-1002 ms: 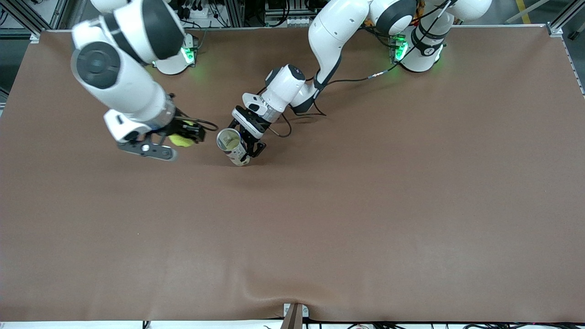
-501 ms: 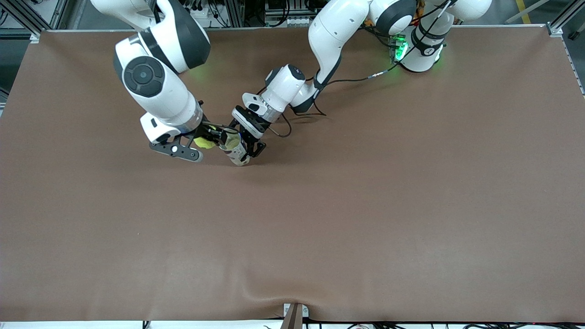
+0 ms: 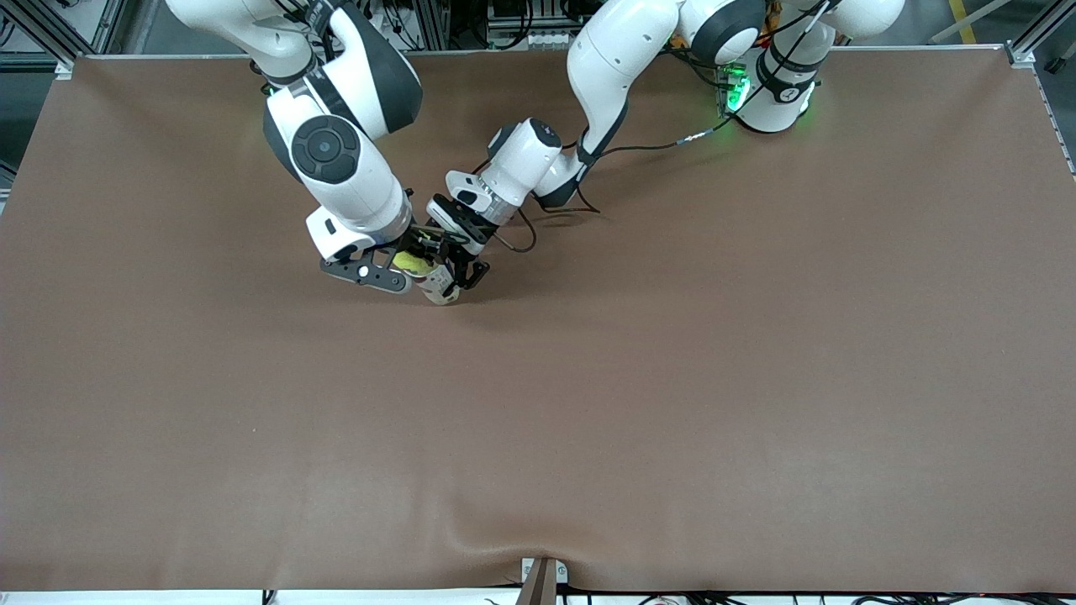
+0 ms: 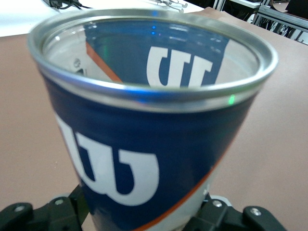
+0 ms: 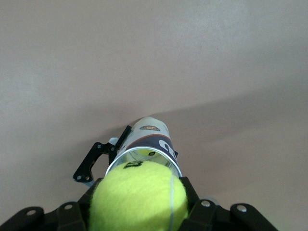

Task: Insert tennis ball vertically with right arm
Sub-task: 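Open the right gripper to drop the second ball into the can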

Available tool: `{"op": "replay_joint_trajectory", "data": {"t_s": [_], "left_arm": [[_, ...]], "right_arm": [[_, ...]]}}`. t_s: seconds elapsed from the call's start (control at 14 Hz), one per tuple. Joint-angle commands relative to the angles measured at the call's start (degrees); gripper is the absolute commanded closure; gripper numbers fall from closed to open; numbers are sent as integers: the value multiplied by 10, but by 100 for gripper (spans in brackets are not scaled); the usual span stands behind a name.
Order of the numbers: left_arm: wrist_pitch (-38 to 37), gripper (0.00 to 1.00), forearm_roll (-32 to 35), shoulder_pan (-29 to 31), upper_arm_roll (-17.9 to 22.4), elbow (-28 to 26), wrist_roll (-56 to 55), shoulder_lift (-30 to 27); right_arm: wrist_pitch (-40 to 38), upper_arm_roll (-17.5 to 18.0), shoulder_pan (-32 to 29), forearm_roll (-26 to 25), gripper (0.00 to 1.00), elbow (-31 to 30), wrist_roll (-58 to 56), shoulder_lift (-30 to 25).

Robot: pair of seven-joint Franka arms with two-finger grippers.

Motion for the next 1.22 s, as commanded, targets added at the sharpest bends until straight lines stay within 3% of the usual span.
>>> {"op": "replay_joint_trajectory", "data": {"t_s": [0.0, 0.29, 0.36, 0.5, 0.57, 0.79, 1.15], "left_arm": [[-1, 15, 8, -4, 5, -7, -9, -5], [-1, 15, 7, -4, 5, -7, -9, -5], [-1, 15, 7, -4, 5, -7, -9, -5], [-1, 15, 8, -4, 5, -7, -9, -5], [-1, 14, 8, -4, 6, -7, -9, -5], [-1, 14, 7, -4, 5, -7, -9, -5], [-1, 14, 8, -4, 5, -7, -10, -5]], "right_arm": [[13, 6, 2, -8, 100, -21, 10, -7], [35, 6, 1, -14, 100, -36, 10, -6], [38, 6, 1, -14, 88, -40, 10, -6], [38, 6, 0, -14, 33, -40, 10, -6], [38, 6, 0, -14, 15, -40, 10, -6], [37, 6, -2, -14, 0, -40, 10, -6], [31, 6, -5, -14, 0, -36, 8, -8]]}}
